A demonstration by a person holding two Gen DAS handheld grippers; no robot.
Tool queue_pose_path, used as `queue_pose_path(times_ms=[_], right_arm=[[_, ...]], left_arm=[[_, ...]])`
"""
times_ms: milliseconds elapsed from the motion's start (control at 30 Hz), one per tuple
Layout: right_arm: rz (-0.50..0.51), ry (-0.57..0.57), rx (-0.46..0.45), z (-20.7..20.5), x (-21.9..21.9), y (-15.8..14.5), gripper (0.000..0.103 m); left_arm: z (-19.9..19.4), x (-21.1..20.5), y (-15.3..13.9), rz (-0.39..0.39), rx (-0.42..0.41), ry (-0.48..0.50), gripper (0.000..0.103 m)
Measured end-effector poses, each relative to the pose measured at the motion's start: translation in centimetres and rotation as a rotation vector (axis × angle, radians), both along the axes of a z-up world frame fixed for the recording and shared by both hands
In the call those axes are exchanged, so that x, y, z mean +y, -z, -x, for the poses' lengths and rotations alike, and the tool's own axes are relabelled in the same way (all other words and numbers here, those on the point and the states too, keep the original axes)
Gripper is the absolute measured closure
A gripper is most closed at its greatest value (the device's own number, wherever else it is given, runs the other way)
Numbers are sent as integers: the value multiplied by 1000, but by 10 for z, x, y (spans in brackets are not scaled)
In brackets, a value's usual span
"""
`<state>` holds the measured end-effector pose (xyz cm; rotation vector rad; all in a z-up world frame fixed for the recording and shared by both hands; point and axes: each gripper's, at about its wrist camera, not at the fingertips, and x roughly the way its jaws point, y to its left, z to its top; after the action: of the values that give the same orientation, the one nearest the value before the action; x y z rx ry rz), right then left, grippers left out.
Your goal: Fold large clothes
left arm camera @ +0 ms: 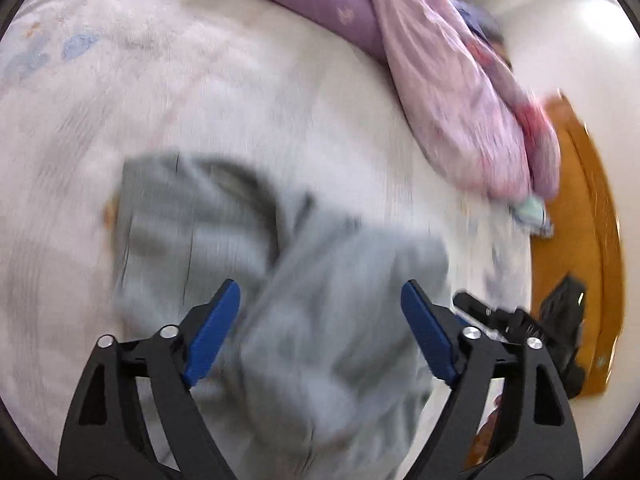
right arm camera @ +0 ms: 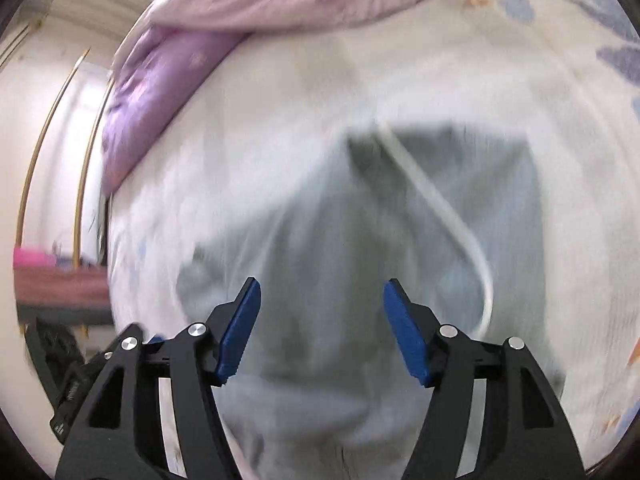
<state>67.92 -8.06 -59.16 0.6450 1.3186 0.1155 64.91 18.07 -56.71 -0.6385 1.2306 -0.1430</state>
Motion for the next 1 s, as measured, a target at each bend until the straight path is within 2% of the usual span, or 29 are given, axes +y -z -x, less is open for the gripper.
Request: queue_pose_path(times_ms=[100, 133, 233, 300, 367, 400, 433, 467, 500, 533, 567, 633, 733, 833, 933, 1000], right_arm=[[-26, 92, 36, -36, -12, 21, 42], [-21, 106, 57, -46, -19, 31, 42], [-6, 156, 112, -66, -17, 51, 42], [-40, 166, 154, -79, -14, 71, 42], [-85, 165, 173, -85, -13, 85, 43], [-123, 166, 173, -86, -12, 91, 58], [-145, 159, 173, -86, -10, 95, 68], [-137, 153, 164, -86, -10, 94, 71], [-136, 147, 152, -82, -10, 88, 83], [-143, 144, 135, -78, -11, 82, 98], [-183, 138, 102, -74, -12, 74, 98], [-173, 102, 56, -69, -10, 54, 98], [-170, 37, -12, -45, -10, 16, 98], [-188, 0, -51, -9, -17, -16, 99], [-211, -25, -64, 33, -20, -39, 98], [-220, -47, -62, 63, -24, -49, 99]], left_arm=[[-51, -3, 36, -38, 146, -1, 19], [-69, -6, 51, -64, 220, -16, 19], [-89, -11, 76, -60, 283, -43, 19], [-105, -18, 89, -83, 294, -58, 19], [-111, -25, 104, -116, 318, -41, 26], [-115, -29, 110, -135, 323, -27, 40], [-119, -33, 113, -153, 315, -10, 49], [-121, -35, 110, -155, 299, 0, 62], [-122, -36, 105, -160, 287, 4, 83], [-120, -35, 99, -140, 270, -3, 84], [-117, -33, 93, -119, 250, -12, 85], [-106, -32, 75, -93, 196, -6, 85], [-72, -30, 30, -56, 92, -3, 85], [-18, -30, -11, -28, 22, -11, 85], [36, -33, -36, -30, -16, -18, 85], [79, -12, -47, -36, -17, -25, 85]])
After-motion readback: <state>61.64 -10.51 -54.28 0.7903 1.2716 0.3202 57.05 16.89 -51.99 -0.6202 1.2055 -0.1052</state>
